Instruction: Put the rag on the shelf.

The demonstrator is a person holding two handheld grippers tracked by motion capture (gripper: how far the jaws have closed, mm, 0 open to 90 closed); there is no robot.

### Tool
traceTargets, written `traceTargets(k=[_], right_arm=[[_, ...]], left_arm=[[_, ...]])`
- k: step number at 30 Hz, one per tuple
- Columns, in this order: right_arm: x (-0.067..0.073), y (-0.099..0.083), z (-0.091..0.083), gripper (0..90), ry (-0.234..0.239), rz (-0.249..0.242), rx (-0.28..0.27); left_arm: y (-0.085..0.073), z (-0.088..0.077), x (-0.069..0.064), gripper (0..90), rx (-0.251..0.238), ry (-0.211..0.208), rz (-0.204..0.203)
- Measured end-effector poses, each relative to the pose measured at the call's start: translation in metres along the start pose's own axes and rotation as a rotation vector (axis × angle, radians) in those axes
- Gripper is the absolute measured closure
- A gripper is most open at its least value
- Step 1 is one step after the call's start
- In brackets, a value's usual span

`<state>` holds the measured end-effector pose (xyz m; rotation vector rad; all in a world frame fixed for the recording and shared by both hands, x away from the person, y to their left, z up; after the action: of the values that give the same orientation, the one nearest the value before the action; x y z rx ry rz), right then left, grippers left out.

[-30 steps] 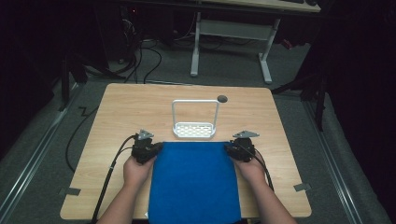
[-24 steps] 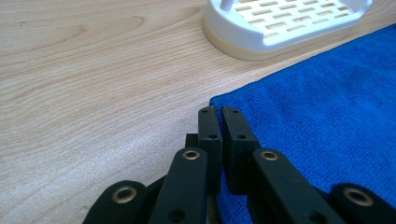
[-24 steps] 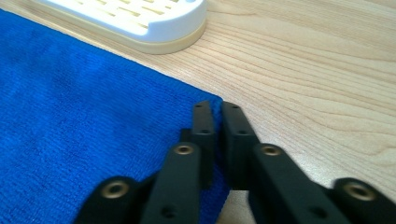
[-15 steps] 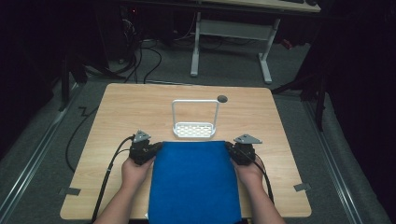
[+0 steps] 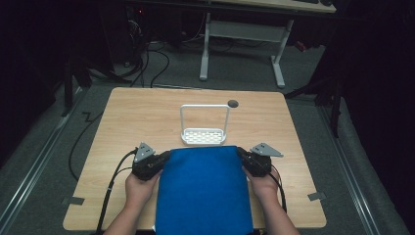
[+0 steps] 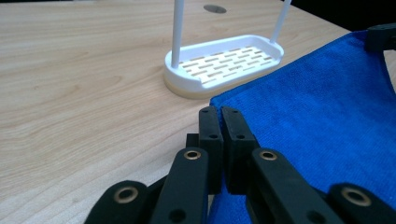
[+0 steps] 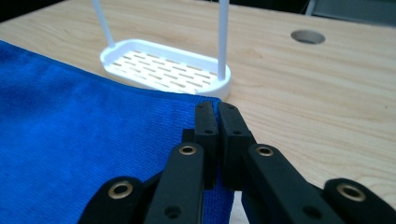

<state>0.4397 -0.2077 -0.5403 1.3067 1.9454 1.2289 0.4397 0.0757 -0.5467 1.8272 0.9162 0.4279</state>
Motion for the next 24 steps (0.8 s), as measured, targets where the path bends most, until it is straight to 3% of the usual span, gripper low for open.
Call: traceTargets(k=[10,15,19,24], right_arm=[[0.012,0.022,-0.018,88.2,0.025,-0.028,-0.09],[0.021,0.037,-0.032,88.2,0.043,-0.044,-0.153],[0.024,0.041,-0.034,88.1,0.049,-0.066,-0.162],[0.026,0.051,-0.041,88.2,0.045,-0.066,-0.201]], left_arm=[[0.015,-0.018,-0.009,87.9,-0.062,0.018,0.03],[0.03,-0.031,-0.016,87.9,-0.127,0.014,0.038],[0.041,-0.039,-0.018,87.9,-0.166,0.025,0.06],[0.057,-0.047,-0.017,88.0,-0.21,0.023,0.055]])
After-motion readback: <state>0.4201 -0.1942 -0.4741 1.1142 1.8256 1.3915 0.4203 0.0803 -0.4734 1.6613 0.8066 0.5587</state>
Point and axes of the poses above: each handheld gripper's, and its own axes: z roughly forward along the jaws, y roughly out of its top, x roughly to its left, the point moved 9 cm from there along z, roughly forward along the jaws, and after that the axes turned 3 degrees about z, right-handed, at the moved point
